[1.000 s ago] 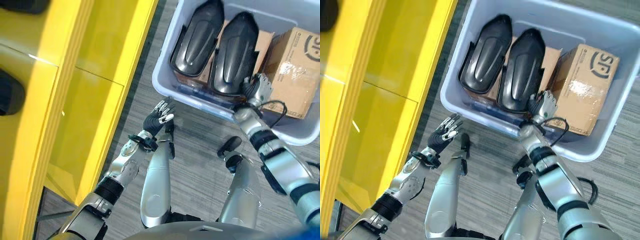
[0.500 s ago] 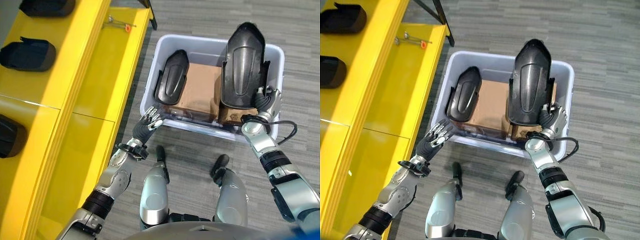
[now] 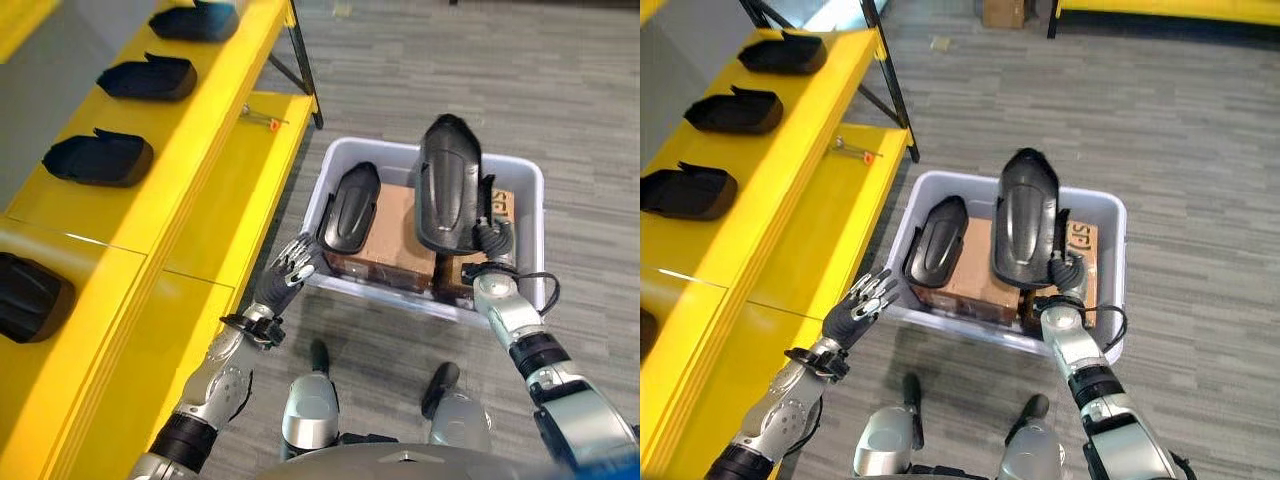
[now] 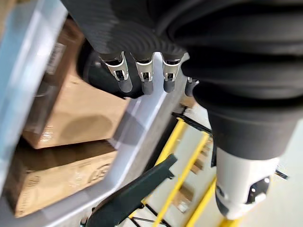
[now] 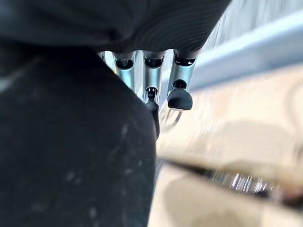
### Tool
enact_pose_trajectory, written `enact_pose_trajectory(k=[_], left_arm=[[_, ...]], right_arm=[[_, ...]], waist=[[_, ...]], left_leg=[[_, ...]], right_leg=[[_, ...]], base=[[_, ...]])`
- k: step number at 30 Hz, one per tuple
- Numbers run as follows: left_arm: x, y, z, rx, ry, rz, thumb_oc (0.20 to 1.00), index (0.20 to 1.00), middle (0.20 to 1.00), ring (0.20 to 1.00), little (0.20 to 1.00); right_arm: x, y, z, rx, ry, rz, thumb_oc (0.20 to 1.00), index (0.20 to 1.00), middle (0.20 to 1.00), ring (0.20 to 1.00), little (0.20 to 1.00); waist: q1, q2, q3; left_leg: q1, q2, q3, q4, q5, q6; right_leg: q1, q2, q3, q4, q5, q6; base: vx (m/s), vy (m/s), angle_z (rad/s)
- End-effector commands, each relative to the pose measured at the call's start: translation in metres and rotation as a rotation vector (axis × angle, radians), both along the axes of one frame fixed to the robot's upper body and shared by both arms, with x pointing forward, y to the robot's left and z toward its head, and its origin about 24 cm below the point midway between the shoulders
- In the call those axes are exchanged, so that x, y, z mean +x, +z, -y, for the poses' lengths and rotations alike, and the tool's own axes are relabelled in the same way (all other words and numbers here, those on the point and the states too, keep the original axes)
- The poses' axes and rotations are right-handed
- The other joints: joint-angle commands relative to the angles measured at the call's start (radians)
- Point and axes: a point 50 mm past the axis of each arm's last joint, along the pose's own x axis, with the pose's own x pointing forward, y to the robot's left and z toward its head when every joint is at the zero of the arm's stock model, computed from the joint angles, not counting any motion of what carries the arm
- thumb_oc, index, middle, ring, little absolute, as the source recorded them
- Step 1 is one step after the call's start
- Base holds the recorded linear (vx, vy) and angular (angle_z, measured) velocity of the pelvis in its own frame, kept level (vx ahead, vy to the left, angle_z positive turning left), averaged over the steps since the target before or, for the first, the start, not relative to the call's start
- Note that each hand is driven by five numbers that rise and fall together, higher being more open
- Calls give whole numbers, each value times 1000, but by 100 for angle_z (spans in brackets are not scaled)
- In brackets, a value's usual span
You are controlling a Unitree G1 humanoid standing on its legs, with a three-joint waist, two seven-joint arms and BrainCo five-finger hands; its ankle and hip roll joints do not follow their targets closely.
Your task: Move parts from the plastic box to the shelf.
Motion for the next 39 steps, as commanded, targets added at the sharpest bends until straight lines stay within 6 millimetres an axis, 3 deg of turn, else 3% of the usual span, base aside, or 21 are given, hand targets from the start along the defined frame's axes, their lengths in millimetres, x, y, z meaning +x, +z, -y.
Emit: enact_pose_trajectory(k=[1,5,9,10,12,15,16,17,19,20,21,25,28,34,39], left_arm=[[-1,19,2,17,-33,114,1000,1000,1000,1000,1000],[-9,18,0,8,-51,135,1000,1000,1000,1000,1000],[-9,23,4,89,-78,164,1000,1000,1000,1000,1000],[-4,30,4,106,-89,185,1000,1000,1000,1000,1000],[-1,32,5,122,-109,187,1000,1000,1000,1000,1000],[0,30,8,90,-104,163,1000,1000,1000,1000,1000],[1,31,12,86,-105,166,1000,1000,1000,1000,1000],[1,32,14,97,-116,179,1000,1000,1000,1000,1000],[6,32,16,106,-113,170,1000,1000,1000,1000,1000],[6,30,17,107,-106,157,1000,1000,1000,1000,1000],[6,27,17,100,-100,145,1000,1000,1000,1000,1000],[-2,10,25,64,-117,67,1000,1000,1000,1000,1000],[-10,2,28,67,-134,30,1000,1000,1000,1000,1000],[-23,-9,22,50,-130,-4,1000,1000,1000,1000,1000],[-25,-12,22,51,-153,-10,1000,1000,1000,1000,1000]], right_arm=[[11,39,-22,94,158,207,200,200,200,200,200],[-2,38,-47,190,336,186,200,200,200,200,200],[-12,39,-71,337,493,169,200,200,200,200,200],[-16,42,-78,370,542,175,200,200,200,200,200],[-18,41,-79,383,536,180,200,200,200,200,200],[-19,37,-82,409,521,167,200,200,200,200,200],[-19,36,-86,418,524,171,200,200,200,200,200],[-19,35,-88,429,531,170,200,200,200,200,200],[-26,29,-87,446,544,156,200,200,200,200,200],[-30,25,-87,451,552,147,200,200,200,200,200],[-32,24,-87,452,560,142,200,200,200,200,200],[-38,15,-78,454,556,105,200,200,200,200,200],[-40,9,-73,456,567,79,200,200,200,200,200],[-48,6,-74,440,649,55,200,200,200,200,200],[-51,5,-75,443,646,52,200,200,200,200,200]], waist=[[30,-49,-22],[35,-63,-50],[46,-80,-53],[60,-85,-62],[76,-92,-70],[87,-96,-80],[89,-95,-78],[81,-92,-79],[45,-93,-96],[32,-93,-109],[24,-93,-118],[-37,-101,-163],[-47,-111,-187],[-27,-112,-199],[-33,-106,-197]], left_leg=[[-45,31,15,54,13,16],[-27,14,11,77,-8,27],[-29,-5,27,118,-41,36],[-33,-45,25,99,-49,57],[-29,-86,26,92,-75,71],[-3,-114,63,50,-78,87],[21,-126,84,29,-90,100],[28,-134,82,19,-96,109],[16,-162,29,6,-99,130],[19,-174,6,-8,-93,132],[14,-179,-2,-21,-72,138],[32,-219,-125,-75,-53,129],[30,-234,-177,-78,-55,119],[3,-207,-233,-90,-24,88],[-18,-180,-185,-93,-1,65]], right_leg=[[67,-21,-14,56,-67,36],[100,-17,-21,43,-68,35],[126,-34,-46,1,-34,56],[129,-67,-60,-26,21,76],[146,-89,-80,-45,69,103],[126,-125,-141,-46,165,124],[85,-161,-152,-14,219,137],[69,-156,-135,3,217,138],[60,-70,-26,13,148,118],[72,-5,15,3,99,98],[68,31,27,-14,94,76],[86,228,197,-106,-15,-4],[109,258,238,-172,-15,-19],[129,265,231,-208,-22,-35],[138,257,187,-218,-25,-38]], base=[[102,124,2],[94,209,4],[-68,393,4],[-210,430,6],[-177,344,34],[-118,236,6],[-119,208,-26],[-99,159,-27],[-25,29,0],[-17,-49,64],[6,-84,79],[73,-123,47],[64,-194,95],[-44,-189,30],[-31,-63,30]])
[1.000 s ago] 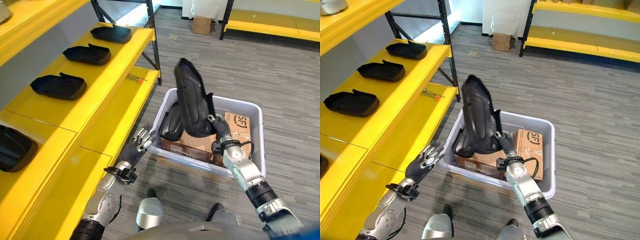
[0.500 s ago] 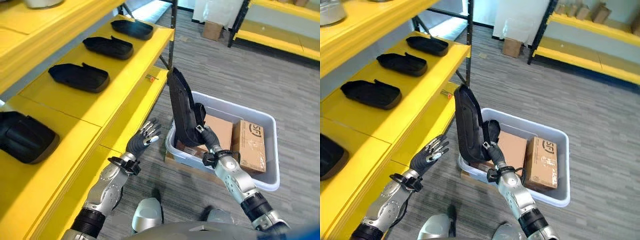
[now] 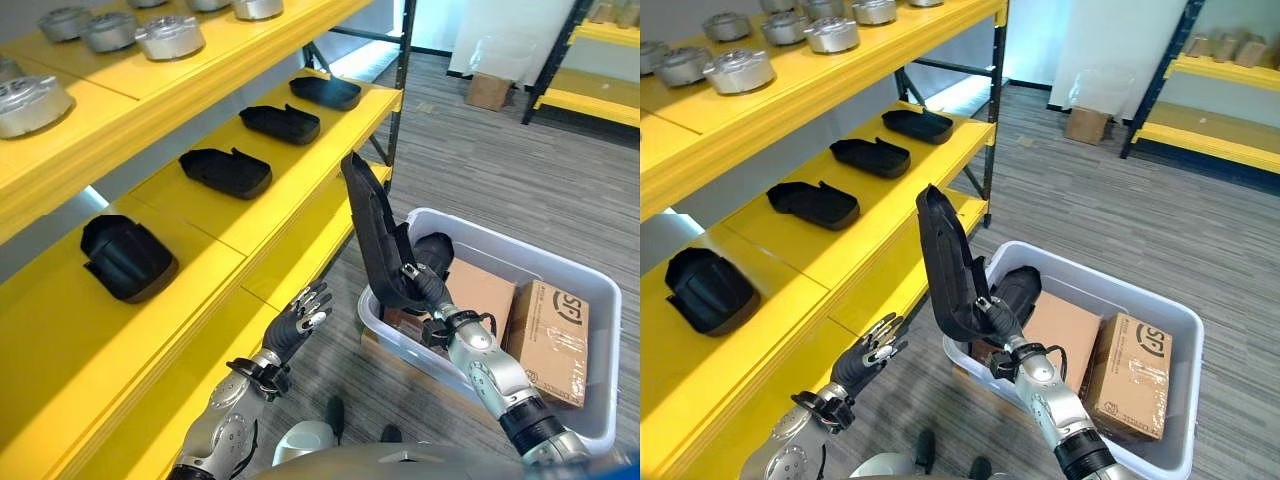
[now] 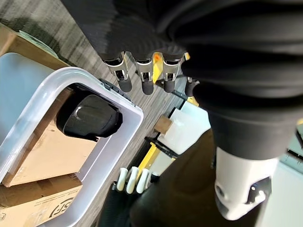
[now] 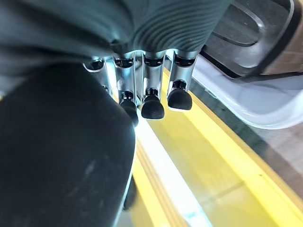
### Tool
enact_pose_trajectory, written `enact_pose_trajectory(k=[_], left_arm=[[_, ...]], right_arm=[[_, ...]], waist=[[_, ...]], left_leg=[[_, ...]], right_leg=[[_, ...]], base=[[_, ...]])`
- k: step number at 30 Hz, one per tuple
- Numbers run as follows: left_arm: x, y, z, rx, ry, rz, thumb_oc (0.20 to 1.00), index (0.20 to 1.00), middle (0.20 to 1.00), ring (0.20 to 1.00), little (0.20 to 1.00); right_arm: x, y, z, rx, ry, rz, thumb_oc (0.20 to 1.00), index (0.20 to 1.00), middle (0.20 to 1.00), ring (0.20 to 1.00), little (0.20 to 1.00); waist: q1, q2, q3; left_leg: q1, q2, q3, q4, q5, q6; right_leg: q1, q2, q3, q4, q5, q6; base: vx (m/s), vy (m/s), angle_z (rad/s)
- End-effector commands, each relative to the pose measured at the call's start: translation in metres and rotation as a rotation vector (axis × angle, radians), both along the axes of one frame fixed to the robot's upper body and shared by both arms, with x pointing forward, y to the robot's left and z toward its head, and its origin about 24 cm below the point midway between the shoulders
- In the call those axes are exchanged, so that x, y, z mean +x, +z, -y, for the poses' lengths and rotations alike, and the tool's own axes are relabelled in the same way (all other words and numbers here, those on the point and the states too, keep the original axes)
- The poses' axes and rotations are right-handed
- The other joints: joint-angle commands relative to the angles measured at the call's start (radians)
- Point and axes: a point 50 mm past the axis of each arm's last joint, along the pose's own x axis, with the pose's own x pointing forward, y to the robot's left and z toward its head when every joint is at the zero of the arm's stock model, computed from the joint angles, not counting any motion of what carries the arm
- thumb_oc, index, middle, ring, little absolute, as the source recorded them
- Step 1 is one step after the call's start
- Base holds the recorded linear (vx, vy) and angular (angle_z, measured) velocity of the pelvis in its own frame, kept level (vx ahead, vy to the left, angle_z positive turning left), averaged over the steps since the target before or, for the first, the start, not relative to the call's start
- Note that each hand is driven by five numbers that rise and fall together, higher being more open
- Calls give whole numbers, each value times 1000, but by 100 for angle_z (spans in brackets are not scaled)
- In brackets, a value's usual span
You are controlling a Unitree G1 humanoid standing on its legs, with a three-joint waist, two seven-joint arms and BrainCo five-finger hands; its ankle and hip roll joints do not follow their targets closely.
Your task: Move parts from the plastic box to the shelf.
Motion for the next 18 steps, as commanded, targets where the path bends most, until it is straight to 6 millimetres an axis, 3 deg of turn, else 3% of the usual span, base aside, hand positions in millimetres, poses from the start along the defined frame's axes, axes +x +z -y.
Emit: enact_pose_trajectory(k=[1,2,3,4,6,8,11,13,18], left_arm=[[20,24,4,9,-69,146,1000,1000,1000,1000,1000],[20,24,4,9,-69,146,1000,1000,1000,1000,1000],[22,23,7,8,-98,147,1000,1000,1000,1000,1000],[26,21,12,5,-113,152,1000,1000,1000,1000,1000],[27,22,13,-1,-116,159,1000,1000,1000,1000,1000],[27,24,14,1,-115,174,1000,1000,1000,1000,1000],[27,28,14,17,-137,196,1000,1000,1000,1000,1000],[28,30,14,23,-149,206,1000,1000,1000,1000,1000],[30,31,16,39,-161,203,1000,1000,1000,1000,1000]], right_arm=[[15,44,-14,101,34,218,200,200,200,200,200],[15,44,-14,101,34,218,200,200,200,200,200],[13,45,-12,96,16,226,200,200,200,200,200],[12,44,-7,81,24,230,200,200,200,200,200],[14,44,-7,72,28,228,200,200,200,200,200],[15,43,-8,63,47,228,200,200,200,200,200],[15,43,-10,60,59,226,200,200,200,200,200],[14,44,-10,58,79,233,200,200,200,200,200],[12,47,-18,65,112,243,200,200,200,200,200]], waist=[[-9,-54,20],[-9,-54,20],[-26,-47,25],[-61,-48,37],[-65,-53,41],[-69,-61,45],[-76,-68,37],[-82,-67,28],[-84,-41,12]], left_leg=[[27,20,67,32,-56,-36],[27,20,67,32,-56,-36],[17,53,170,28,-35,-59],[16,112,338,123,-71,-84],[12,124,368,188,-100,-81],[11,151,397,284,-121,-79],[27,204,435,379,-110,-84],[55,230,456,393,-105,-86],[113,216,485,288,-109,-82]], right_leg=[[16,-65,21,32,2,96],[16,-65,21,32,2,96],[25,-78,-32,20,3,98],[29,-126,-131,40,-12,99],[22,-141,-145,55,-13,92],[14,-156,-159,74,-17,83],[7,-169,-177,102,-32,70],[-3,-179,-194,126,-45,65],[-17,-195,-239,175,-66,73]], base=[[-16,-18,24],[-70,-21,31],[-220,4,61],[-232,3,141],[-162,45,202],[-117,67,56],[-70,75,35],[-72,164,75],[-66,250,56]])
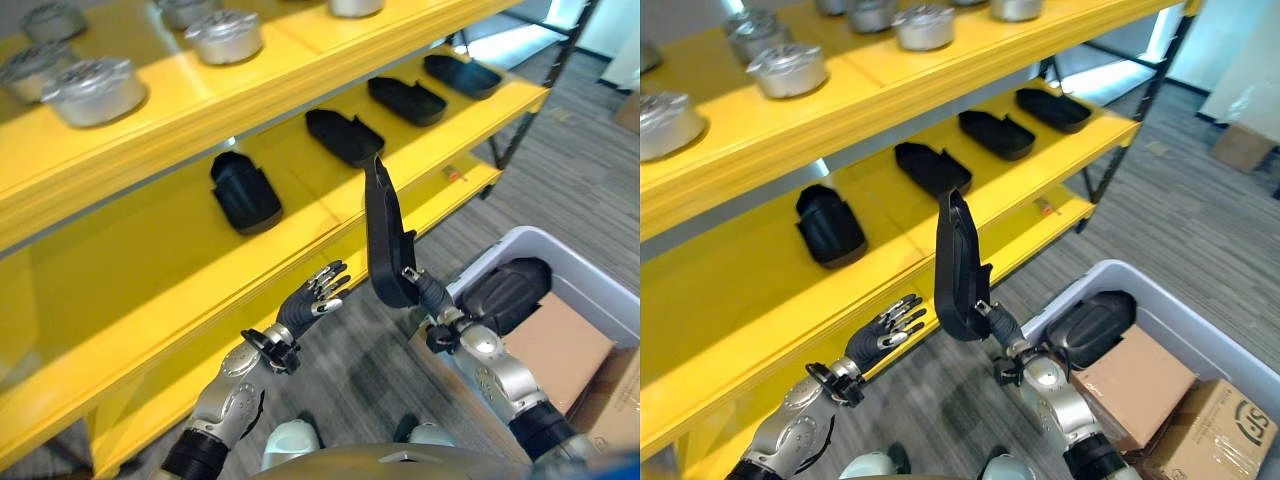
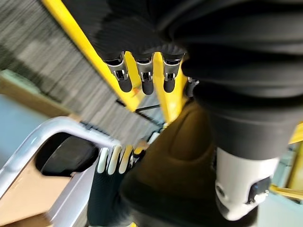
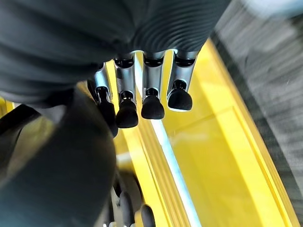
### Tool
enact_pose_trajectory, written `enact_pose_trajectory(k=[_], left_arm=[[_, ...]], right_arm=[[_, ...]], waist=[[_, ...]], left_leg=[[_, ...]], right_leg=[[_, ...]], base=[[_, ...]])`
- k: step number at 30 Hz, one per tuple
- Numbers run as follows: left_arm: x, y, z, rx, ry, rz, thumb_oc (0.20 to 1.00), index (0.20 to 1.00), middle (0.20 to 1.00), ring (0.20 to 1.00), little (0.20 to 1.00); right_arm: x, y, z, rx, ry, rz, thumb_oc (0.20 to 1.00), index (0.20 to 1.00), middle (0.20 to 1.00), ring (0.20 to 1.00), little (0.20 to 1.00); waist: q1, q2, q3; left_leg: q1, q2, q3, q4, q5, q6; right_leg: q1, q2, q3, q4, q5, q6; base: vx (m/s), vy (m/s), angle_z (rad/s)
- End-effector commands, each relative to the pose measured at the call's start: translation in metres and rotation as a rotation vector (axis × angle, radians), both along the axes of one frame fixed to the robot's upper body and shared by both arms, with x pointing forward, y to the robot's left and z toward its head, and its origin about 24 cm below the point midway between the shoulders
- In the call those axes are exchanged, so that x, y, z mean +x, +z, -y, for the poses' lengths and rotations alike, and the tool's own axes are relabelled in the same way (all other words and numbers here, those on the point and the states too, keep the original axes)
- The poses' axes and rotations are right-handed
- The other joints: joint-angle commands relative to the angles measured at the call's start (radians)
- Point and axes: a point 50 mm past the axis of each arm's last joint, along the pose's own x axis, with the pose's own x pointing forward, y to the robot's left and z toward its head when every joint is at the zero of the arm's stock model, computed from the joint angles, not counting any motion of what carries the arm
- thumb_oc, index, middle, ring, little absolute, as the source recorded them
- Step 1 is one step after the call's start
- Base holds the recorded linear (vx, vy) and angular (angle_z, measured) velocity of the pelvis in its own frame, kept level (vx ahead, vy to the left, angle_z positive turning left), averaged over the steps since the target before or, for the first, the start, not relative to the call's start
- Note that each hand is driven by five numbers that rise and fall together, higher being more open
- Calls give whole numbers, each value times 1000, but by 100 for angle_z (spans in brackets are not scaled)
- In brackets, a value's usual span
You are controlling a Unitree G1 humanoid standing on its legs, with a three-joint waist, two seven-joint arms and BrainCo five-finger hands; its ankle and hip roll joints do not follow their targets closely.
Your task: Move parts from the plastic box to the shelf.
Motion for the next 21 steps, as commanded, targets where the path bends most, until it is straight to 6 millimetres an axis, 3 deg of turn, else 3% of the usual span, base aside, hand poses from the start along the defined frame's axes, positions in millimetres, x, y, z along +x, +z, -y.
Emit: enact_pose_trajectory(k=[1,4,8,13,21], left_arm=[[4,14,2,-3,-3,81,1000,1000,1000,1000,1000],[5,15,4,25,-4,83,1000,1000,1000,1000,1000],[3,15,2,53,5,80,1000,1000,1000,1000,1000],[0,18,-4,65,23,96,1000,1000,1000,1000,1000],[0,24,-10,73,58,119,1000,1000,1000,1000,1000]], right_arm=[[11,38,-16,90,48,188,200,200,200,200,200],[11,39,-25,104,48,181,200,200,200,200,200],[10,38,-30,105,59,165,200,200,200,200,200],[7,39,-34,86,86,169,200,200,200,200,200],[6,41,-42,37,155,172,200,200,200,200,200]], waist=[[-15,10,-24],[-5,24,-18],[13,30,-7],[43,25,9],[105,12,17]], left_leg=[[71,83,25,81,-40,-95],[92,48,24,-1,-66,-75],[92,26,-13,-53,-43,-67],[85,13,-48,-78,-25,-61],[82,-24,-72,-127,-7,-51]], right_leg=[[72,48,-31,-23,-5,38],[74,26,-47,0,1,63],[87,19,-33,2,6,82],[103,6,-25,-16,25,107],[126,-38,-72,-77,97,159]], base=[[-72,271,49],[-99,413,60],[-47,319,38],[-52,280,32],[-93,262,20]])
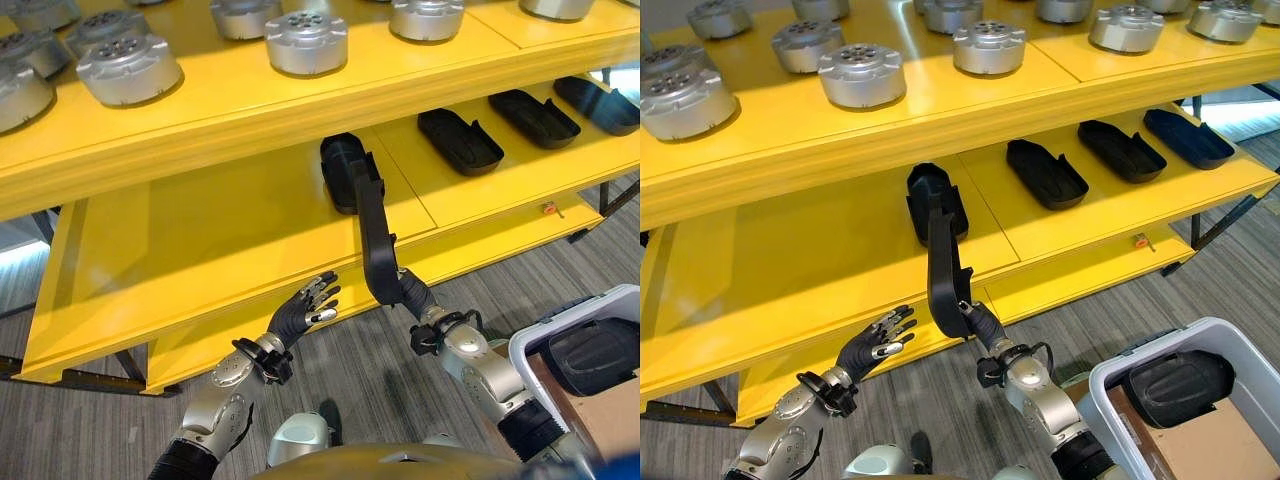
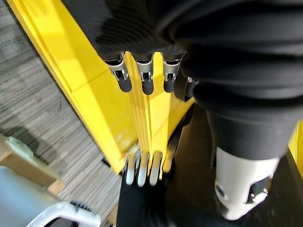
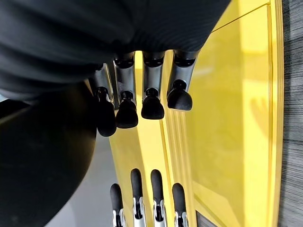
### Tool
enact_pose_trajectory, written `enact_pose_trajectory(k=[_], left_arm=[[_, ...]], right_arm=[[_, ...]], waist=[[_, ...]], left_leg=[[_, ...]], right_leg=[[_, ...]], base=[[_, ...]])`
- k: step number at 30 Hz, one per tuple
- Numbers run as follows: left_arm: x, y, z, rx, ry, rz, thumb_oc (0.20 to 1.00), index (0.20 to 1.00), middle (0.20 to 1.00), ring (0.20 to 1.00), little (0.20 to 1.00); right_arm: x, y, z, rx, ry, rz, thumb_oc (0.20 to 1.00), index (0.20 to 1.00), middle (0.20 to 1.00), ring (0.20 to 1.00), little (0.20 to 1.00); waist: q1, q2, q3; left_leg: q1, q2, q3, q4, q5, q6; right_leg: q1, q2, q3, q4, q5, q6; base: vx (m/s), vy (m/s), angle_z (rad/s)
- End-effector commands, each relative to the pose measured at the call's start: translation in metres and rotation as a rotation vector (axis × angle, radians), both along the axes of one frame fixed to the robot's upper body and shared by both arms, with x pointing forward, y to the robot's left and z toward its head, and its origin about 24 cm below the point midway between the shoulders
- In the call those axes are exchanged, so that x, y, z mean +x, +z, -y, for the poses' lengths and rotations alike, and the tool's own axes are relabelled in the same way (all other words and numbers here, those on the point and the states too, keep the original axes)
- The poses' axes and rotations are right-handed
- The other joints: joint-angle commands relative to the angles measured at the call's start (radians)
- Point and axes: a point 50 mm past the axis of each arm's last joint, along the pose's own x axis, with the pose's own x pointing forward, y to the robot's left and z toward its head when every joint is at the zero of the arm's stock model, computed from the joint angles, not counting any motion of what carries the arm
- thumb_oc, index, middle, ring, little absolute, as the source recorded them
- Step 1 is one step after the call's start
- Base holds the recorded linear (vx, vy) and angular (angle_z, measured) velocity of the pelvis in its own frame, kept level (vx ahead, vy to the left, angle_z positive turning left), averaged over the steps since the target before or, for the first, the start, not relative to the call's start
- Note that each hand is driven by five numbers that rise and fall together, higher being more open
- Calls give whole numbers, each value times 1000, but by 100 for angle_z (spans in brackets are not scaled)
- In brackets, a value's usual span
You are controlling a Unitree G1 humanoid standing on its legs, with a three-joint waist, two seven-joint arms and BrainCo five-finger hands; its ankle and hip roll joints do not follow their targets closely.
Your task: Move parts from the plastic box to the shelf.
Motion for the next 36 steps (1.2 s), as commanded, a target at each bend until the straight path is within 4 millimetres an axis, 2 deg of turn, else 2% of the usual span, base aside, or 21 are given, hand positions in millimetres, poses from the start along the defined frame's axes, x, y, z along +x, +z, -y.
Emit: enact_pose_trajectory(k=[1,8,10,13,16,17,18,19,20,21,22,24,25,29,36], left_arm=[[6,29,8,-20,-21,150,1000,1000,1000,1000,1000],[9,28,9,-2,-46,148,1000,1000,1000,1000,1000],[10,27,10,0,-45,146,1000,1000,1000,1000,1000],[13,25,8,1,-42,139,1000,1000,1000,1000,1000],[11,25,6,-8,-35,136,1000,1000,1000,1000,1000],[11,25,6,-13,-33,130,1000,1000,1000,1000,1000],[11,25,7,-15,-33,128,1000,1000,1000,1000,1000],[11,25,8,-16,-37,123,1000,1000,1000,1000,1000],[11,23,14,-14,-59,113,1000,1000,1000,1000,1000],[10,23,14,-13,-61,111,1000,1000,1000,1000,1000],[10,21,18,-5,-79,106,1000,1000,1000,1000,1000],[9,19,23,11,-108,109,1000,1000,1000,1000,1000],[9,19,23,15,-112,110,1000,1000,1000,1000,1000],[8,17,24,10,-117,106,1000,1000,1000,1000,1000],[2,11,28,8,-144,83,1000,1000,1000,1000,1000]], right_arm=[[14,38,-15,44,81,175,200,200,200,200,200],[16,35,-25,37,84,176,200,200,200,200,200],[16,35,-27,34,83,176,200,200,200,200,200],[14,35,-27,28,72,179,200,200,200,200,200],[15,35,-26,0,66,190,200,200,200,200,200],[16,35,-24,-11,61,194,200,200,200,200,200],[17,35,-24,-16,62,198,200,200,200,200,200],[18,35,-24,-21,57,200,200,200,200,200,200],[20,34,-21,-28,49,199,200,200,200,200,200],[21,34,-21,-29,49,199,200,200,200,200,200],[23,34,-19,-32,37,201,200,200,200,200,200],[27,36,-18,-29,20,208,200,200,200,200,200],[28,37,-17,-29,18,212,200,200,200,200,200],[30,37,-13,-28,19,214,200,200,200,200,200],[29,30,-11,-67,23,211,200,200,200,200,200]], waist=[[23,21,-20],[72,26,-17],[72,28,-18],[48,28,-20],[43,23,-21],[35,20,-22],[32,19,-22],[24,16,-21],[-4,10,-20],[-7,10,-20],[-28,4,-17],[-52,1,-8],[-55,0,-6],[-52,-2,-14],[-56,4,-43]], left_leg=[[99,112,44,-87,63,-103],[102,23,15,-124,34,-53],[99,12,9,-126,25,-41],[100,0,-4,-124,17,-29],[111,-4,5,-128,15,-35],[115,-5,5,-128,14,-40],[116,-5,4,-128,14,-42],[117,-7,-4,-128,13,-45],[121,-16,-32,-128,10,-51],[122,-16,-35,-128,9,-52],[116,-27,-49,-128,17,-46],[125,-33,-75,-126,6,-38],[127,-33,-79,-125,5,-38],[131,-33,-80,-122,5,-41],[127,-44,-45,-80,-25,-41]], right_leg=[[19,65,5,-63,50,47],[-14,-27,-51,8,170,92],[-27,-34,-45,37,174,94],[-46,33,16,64,113,72],[-45,90,14,32,89,56],[-47,122,32,-2,81,50],[-48,131,40,-15,80,48],[-53,152,64,-41,77,43],[-70,208,141,-109,89,31],[-71,213,147,-116,92,30],[-109,235,198,-145,131,20],[-155,242,259,-123,153,31],[-155,245,265,-122,151,29],[-131,249,256,-137,147,18],[-55,256,234,-160,88,-13]], base=[[-112,341,24],[-67,231,22],[-34,146,20],[16,73,32],[62,28,42],[74,-4,1],[71,-21,1],[179,-66,14],[184,-66,22],[217,-105,45],[144,-80,67],[195,-108,67],[189,-125,34],[163,-94,30],[166,-56,13]])
